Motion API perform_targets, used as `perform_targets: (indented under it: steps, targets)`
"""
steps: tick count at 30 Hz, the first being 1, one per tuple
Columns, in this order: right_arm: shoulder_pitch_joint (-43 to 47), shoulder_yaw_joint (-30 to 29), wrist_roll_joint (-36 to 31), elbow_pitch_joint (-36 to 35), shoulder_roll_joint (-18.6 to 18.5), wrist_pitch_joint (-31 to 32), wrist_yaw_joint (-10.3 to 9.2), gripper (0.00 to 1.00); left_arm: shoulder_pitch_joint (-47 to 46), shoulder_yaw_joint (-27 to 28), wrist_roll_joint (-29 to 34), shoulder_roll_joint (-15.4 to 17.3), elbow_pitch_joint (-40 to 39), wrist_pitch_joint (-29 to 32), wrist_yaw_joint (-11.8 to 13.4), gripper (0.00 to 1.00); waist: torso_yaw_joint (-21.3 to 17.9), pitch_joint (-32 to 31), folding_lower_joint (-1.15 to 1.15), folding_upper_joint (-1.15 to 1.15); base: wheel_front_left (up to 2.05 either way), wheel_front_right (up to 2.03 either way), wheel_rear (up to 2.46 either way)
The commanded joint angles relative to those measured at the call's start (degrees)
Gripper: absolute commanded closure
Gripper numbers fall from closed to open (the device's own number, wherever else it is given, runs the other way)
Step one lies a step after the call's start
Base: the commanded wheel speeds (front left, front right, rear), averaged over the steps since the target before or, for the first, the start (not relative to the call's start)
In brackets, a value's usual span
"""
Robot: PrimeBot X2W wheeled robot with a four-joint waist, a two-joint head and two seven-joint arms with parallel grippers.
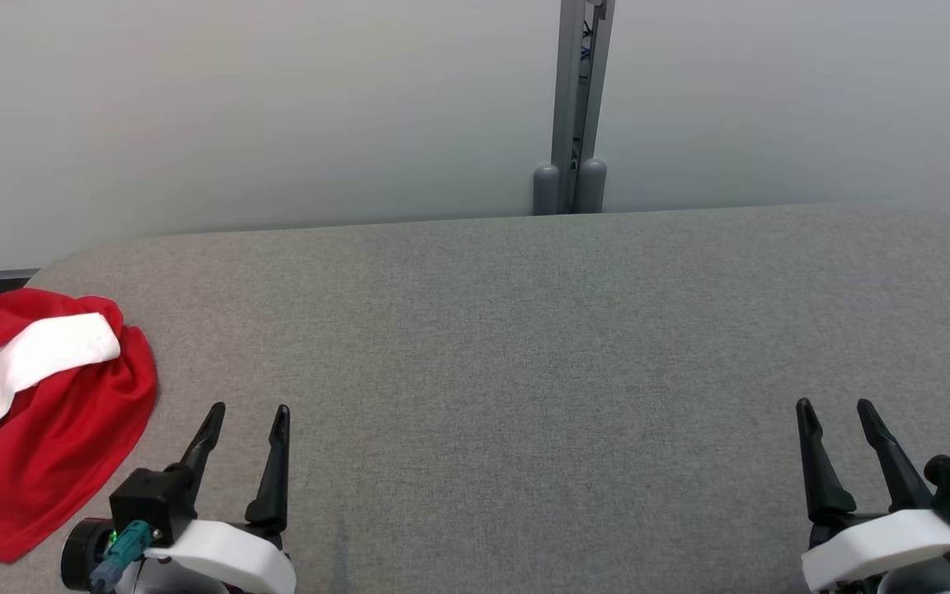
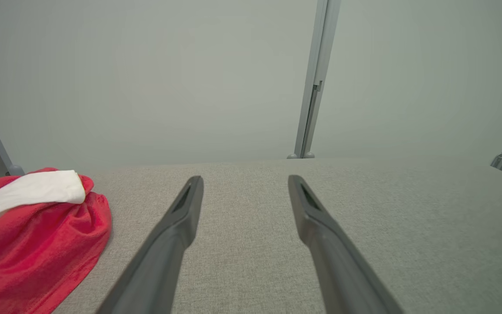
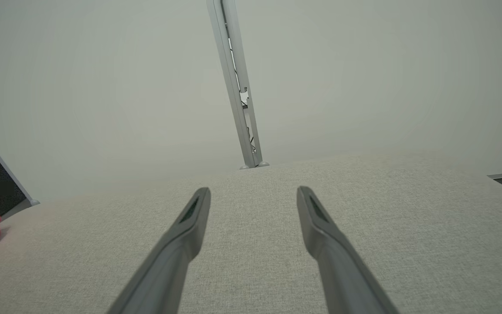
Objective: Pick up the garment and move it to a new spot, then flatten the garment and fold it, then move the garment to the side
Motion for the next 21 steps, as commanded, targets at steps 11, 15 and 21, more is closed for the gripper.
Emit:
perform_targets:
  steps: [11, 15, 21]
  targets:
    - [0.1, -0.3, -4.9, 0.6, 0.1, -2.0, 0.12, 0.0, 0.6, -0.5, 4.6, 0.4, 0.5, -1.7, 0.9, 0.0, 0.0, 0.0, 0.0, 0.0, 0.0, 0.0, 0.0]
    - [0.3, -0.3, -5.9, 0.0, 0.4, -2.4, 0.12, 0.0, 0.8, -0.2, 5.2, 0.0, 0.9, -2.1, 1.0, 0.0, 0.0, -0.1, 0.0, 0.0, 0.0, 0.0, 0.0]
    - [0.6, 0.2, -6.6, -0.8, 0.7, -3.0, 0.12, 0.0, 1.1, 0.8, 5.5, -0.7, 1.2, -2.7, 1.0, 0.0, 0.0, -0.1, 0.0, 0.0, 0.0, 0.0, 0.0]
